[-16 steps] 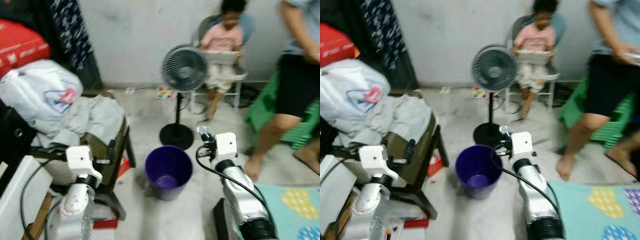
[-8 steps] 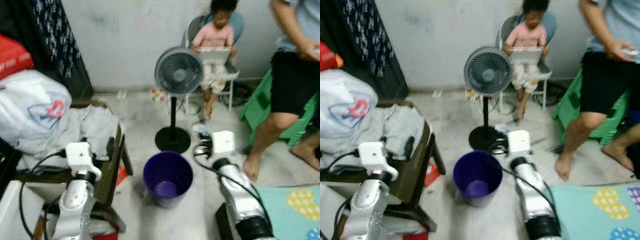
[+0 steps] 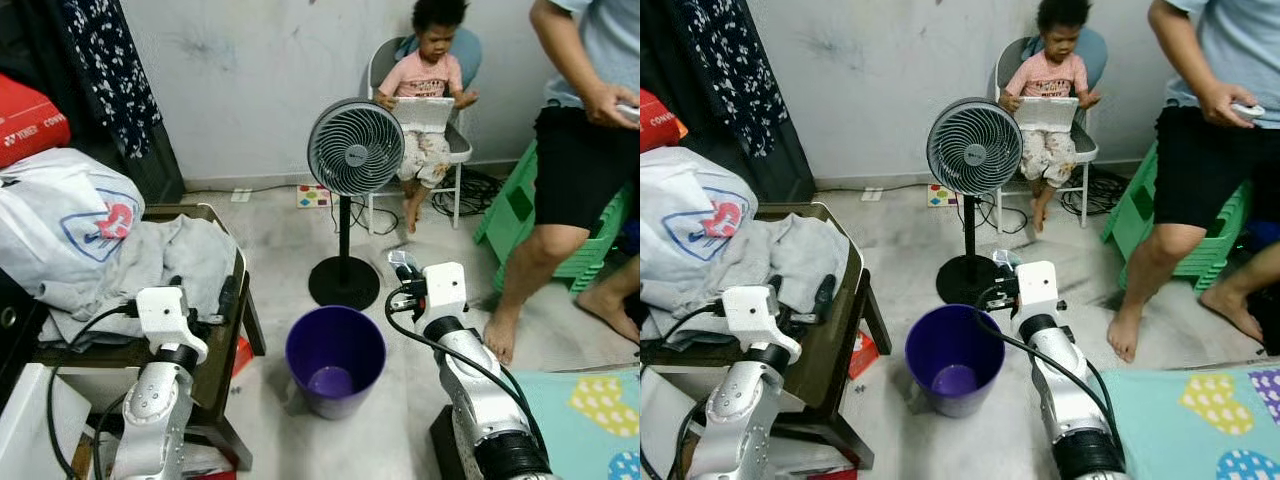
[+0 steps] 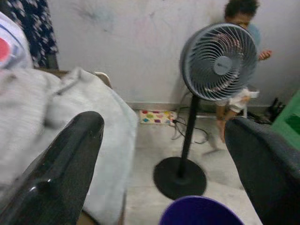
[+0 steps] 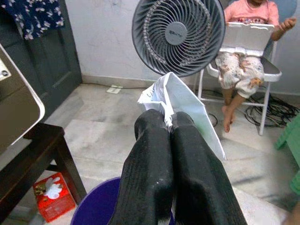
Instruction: Clean up the room
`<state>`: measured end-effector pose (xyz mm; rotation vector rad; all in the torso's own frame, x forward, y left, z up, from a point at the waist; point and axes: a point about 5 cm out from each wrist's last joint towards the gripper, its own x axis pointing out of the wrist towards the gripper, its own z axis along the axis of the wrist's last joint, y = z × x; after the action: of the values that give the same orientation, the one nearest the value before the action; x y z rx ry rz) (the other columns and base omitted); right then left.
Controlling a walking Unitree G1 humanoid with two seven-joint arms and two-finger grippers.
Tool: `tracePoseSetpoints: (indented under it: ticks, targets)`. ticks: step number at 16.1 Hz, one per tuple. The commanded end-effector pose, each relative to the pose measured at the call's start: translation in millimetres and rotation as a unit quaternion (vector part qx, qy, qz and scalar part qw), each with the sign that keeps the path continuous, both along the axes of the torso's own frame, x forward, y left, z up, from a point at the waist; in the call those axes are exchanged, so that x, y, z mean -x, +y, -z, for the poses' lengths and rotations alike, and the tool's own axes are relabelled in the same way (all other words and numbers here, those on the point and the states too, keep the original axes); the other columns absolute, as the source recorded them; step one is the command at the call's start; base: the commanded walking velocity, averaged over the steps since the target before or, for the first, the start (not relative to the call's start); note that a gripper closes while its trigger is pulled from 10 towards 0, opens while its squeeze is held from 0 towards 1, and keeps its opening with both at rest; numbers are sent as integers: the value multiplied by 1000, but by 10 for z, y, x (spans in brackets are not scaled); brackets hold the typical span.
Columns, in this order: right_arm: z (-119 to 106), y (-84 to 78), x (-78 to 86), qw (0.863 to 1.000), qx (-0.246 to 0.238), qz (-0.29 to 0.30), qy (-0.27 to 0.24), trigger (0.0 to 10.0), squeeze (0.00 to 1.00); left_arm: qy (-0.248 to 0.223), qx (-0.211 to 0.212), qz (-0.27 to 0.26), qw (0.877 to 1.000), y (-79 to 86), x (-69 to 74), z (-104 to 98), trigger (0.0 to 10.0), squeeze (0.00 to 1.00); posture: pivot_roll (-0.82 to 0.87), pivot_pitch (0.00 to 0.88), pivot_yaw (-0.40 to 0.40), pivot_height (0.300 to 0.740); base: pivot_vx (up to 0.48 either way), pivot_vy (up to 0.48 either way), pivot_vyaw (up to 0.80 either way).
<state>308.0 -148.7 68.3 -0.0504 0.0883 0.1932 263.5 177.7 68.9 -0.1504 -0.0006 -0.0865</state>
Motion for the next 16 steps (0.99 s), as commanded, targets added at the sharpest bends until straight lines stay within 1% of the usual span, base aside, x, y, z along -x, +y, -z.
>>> tracePoseSetpoints:
  ticks: [1, 3, 4, 6, 7, 9, 10, 11, 12, 15, 16]
  targets:
    - [19, -4, -8, 1000, -4, 9, 10, 10000, 0, 4, 9, 37, 999, -72, 20, -8, 10000, 0, -38, 0, 49, 740, 0, 0, 0]
    - [69, -15, 38, 1000, -14, 13, 25, 10000, 0, 16, 6, 99, 995, -207, 97, 19, 10000, 0, -38, 0, 47, 740, 0, 0, 0]
    - [83, -9, 64, 999, -14, 11, 27, 10000, 0, 17, 1, 105, 994, -220, 125, 25, 10000, 0, -37, 0, 45, 740, 0, 0, 0]
    - [95, -10, 103, 999, -13, 12, 30, 10000, 0, 20, 3, 105, 994, -189, 154, 19, 10000, 0, -38, 0, 43, 740, 0, 0, 0]
    - [81, -25, 122, 999, -11, 14, 27, 10000, 0, 18, 1, 100, 995, -152, 162, -6, 10000, 0, -37, 0, 42, 740, 0, 0, 0]
    - [38, -31, 129, 1000, -9, 12, 20, 10000, 0, 10, 4, 99, 995, -133, 161, -58, 10000, 0, -34, 0, 39, 740, 122, 0, 0]
    - [2, -32, 122, 1000, -11, 13, 19, 10000, 0, 2, 8, 96, 995, -125, 157, -117, 10000, 0, -33, 19, 38, 740, 364, 0, 0]
    - [-4, -32, 121, 1000, -11, 12, 19, 10000, 0, 2, 10, 95, 995, -125, 158, -126, 10000, 0, -33, 19, 38, 740, 364, 0, 0]
    - [-40, -31, 118, 1000, -11, 12, 17, 10000, 0, 0, 14, 99, 995, -140, 171, -157, 10000, 0, -36, 51, 38, 740, 390, 0, 0]
    - [-62, -78, 133, 1000, 0, 15, 18, 10000, 0, 1, 21, 115, 993, -195, 204, -182, 10000, 0, -49, 76, 34, 740, 402, 0, 0]
    - [-74, -121, 143, 1000, 13, 17, 18, 10000, 0, 4, 25, 115, 993, -199, 188, -193, 10000, 0, -59, 83, 29, 740, 412, 0, 0]
